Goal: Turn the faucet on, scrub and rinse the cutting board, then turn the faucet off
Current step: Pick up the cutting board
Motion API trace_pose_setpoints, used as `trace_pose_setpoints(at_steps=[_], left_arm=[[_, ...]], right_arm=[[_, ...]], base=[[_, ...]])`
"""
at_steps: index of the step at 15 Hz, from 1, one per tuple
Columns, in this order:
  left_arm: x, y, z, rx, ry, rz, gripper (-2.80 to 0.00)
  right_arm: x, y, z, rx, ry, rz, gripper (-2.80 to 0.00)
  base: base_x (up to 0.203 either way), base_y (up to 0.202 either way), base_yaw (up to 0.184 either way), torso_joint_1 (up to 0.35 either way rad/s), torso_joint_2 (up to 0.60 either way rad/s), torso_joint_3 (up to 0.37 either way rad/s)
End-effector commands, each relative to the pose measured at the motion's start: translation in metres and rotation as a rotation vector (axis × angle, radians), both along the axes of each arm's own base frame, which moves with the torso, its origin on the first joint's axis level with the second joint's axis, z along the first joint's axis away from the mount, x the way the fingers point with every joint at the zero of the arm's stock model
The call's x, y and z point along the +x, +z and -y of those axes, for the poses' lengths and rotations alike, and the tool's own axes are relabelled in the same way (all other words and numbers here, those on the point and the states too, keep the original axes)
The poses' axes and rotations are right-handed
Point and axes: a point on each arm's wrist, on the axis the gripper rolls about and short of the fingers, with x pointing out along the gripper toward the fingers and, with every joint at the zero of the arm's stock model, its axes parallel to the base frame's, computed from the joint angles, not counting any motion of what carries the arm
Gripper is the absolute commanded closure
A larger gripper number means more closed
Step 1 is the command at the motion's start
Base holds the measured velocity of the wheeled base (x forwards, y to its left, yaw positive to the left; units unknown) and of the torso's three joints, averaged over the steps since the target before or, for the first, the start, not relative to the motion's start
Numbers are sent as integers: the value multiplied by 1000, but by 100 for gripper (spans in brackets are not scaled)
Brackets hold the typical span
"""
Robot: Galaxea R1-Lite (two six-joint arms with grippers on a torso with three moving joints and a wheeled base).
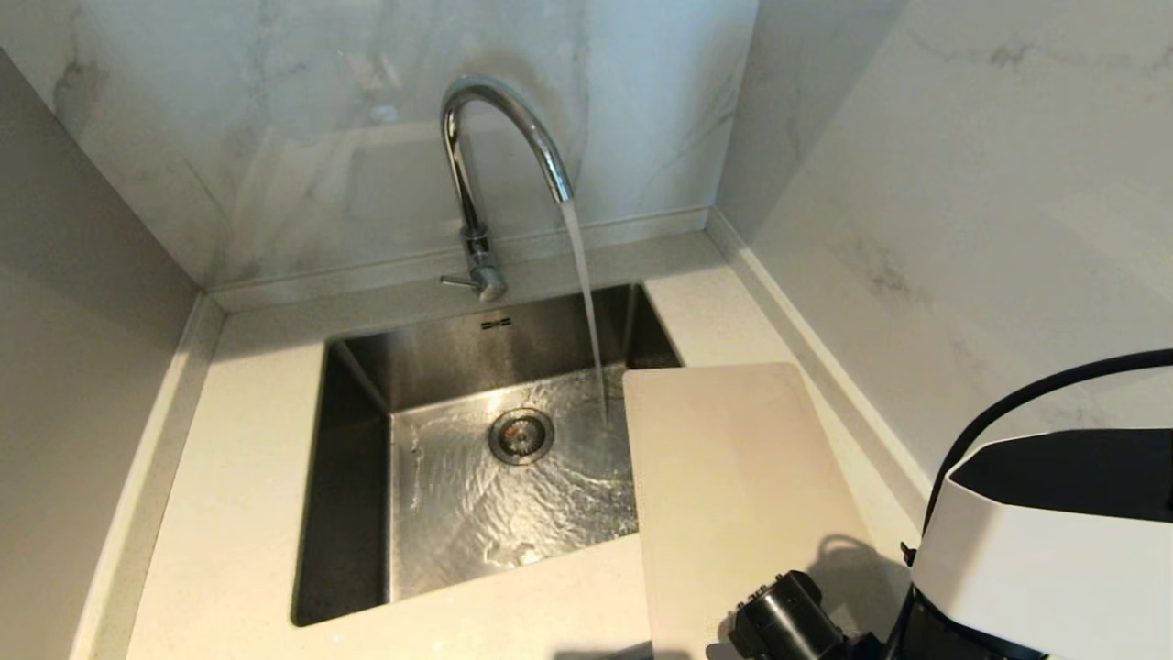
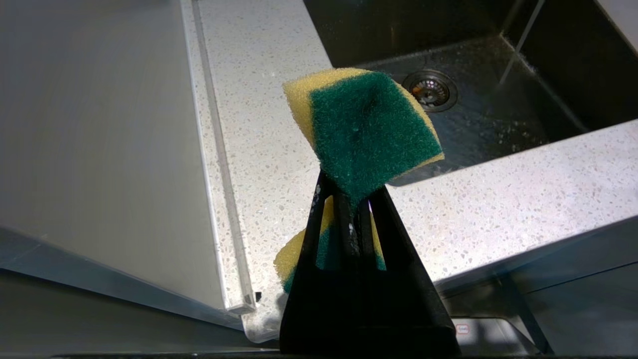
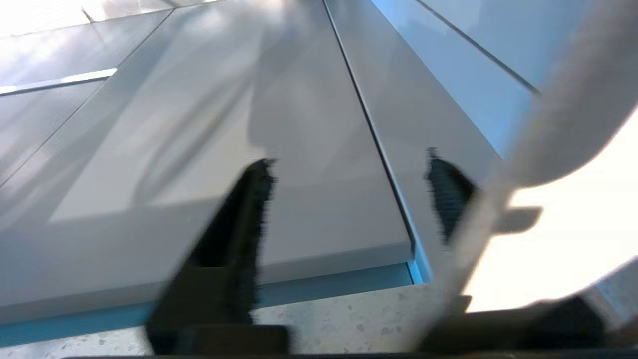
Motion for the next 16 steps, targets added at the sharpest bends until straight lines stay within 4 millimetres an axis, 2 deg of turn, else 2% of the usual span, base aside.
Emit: trace_pose_setpoints(at_steps=[1, 11, 16], left_arm=[[0, 0, 0, 0, 0, 1, 0], [0, 0, 0, 0, 0, 1, 0], [0, 0, 0, 0, 0, 1, 0]], right_arm=[[0, -1, 0, -10, 9, -3, 0], [4, 4, -2, -7, 28, 27, 0], [2, 26, 0, 12, 47, 102, 0]], base=[[0, 0, 0, 0, 0, 0], [0, 0, 0, 0, 0, 0], [0, 0, 0, 0, 0, 0]])
